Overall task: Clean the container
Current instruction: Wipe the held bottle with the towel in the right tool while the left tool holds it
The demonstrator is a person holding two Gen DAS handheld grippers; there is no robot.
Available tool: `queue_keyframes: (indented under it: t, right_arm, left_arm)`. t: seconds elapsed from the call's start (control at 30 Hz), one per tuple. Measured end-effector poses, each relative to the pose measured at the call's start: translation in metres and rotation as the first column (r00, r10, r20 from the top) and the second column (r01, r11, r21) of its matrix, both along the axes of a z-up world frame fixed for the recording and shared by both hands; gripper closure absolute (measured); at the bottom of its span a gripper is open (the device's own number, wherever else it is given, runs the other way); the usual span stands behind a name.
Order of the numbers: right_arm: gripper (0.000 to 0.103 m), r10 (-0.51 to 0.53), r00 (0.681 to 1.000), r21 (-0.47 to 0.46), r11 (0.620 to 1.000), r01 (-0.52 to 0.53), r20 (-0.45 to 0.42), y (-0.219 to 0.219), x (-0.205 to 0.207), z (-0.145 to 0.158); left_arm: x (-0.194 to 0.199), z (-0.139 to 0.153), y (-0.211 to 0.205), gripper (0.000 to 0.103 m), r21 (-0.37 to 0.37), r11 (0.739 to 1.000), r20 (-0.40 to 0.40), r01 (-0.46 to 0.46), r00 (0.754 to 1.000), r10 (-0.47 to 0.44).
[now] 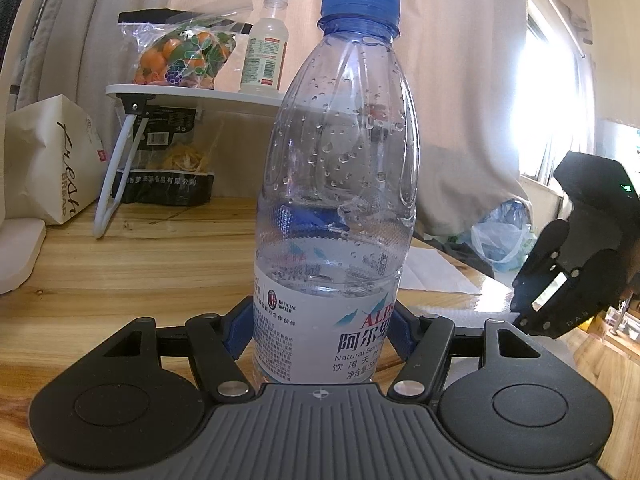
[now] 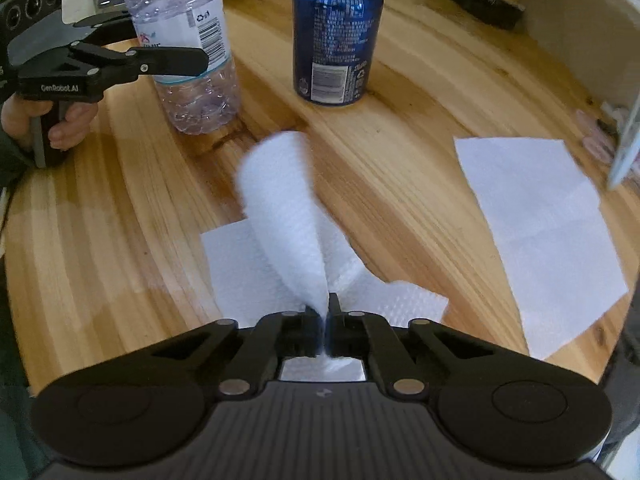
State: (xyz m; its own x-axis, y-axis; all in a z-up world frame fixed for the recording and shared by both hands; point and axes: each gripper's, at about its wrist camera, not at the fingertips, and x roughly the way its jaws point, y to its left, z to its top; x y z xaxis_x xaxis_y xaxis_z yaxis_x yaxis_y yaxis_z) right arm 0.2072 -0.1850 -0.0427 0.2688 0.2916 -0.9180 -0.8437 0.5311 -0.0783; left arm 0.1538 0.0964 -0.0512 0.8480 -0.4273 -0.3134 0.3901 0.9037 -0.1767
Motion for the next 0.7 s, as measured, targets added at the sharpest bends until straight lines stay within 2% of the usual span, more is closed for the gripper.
queue_keyframes:
  t: [0.07,0.2,0.27,0.4,0.47,0.53,0.7]
  right_arm:
    - [0.098,-0.021,0.999,0.046,0.999,0.019,0.039,-0.001,-0.006,0.007]
    - [0.098,-0.098,0.981,0.21,0.976,0.062,0.166,-0.004,-0.026,0.035]
    - [0.098,-0.155,0.955,0.284,0.955,0.08,0.253,-0.001,-0.035,0.049]
    - [0.098,-0.248,0.902,0.4,0.912,0.094,0.354,0.012,-0.043,0.068]
    - [0.098,-0.273,0.866,0.404,0.91,0.092,0.418,0.026,-0.047,0.072]
    - [0.098,-0.251,0.821,0.355,0.933,0.064,0.512,0.047,-0.054,0.071]
    - [0.098,-0.165,0.789,0.285,0.959,-0.013,0.592,0.084,-0.068,0.069]
  left_arm:
    - [-0.001,0.0,0.0,0.035,0.0,1.0,0.001,0.001,1.0,-0.001]
    - [-0.002,0.0,0.0,0.035,0.002,1.0,0.001,0.007,1.0,-0.007]
    - [-0.002,0.0,-0.001,0.036,0.004,1.0,0.002,0.015,1.0,-0.015]
    - [-0.002,0.0,-0.001,0.036,0.005,1.0,0.004,0.024,1.0,-0.024]
    - [-0.001,0.0,0.0,0.036,-0.001,1.0,0.002,0.025,1.0,-0.025]
    - [-0.001,0.0,0.0,0.036,-0.006,1.0,0.001,0.026,1.0,-0.026]
    - [-0.002,0.001,-0.003,0.036,0.01,0.999,0.005,0.041,0.999,-0.041]
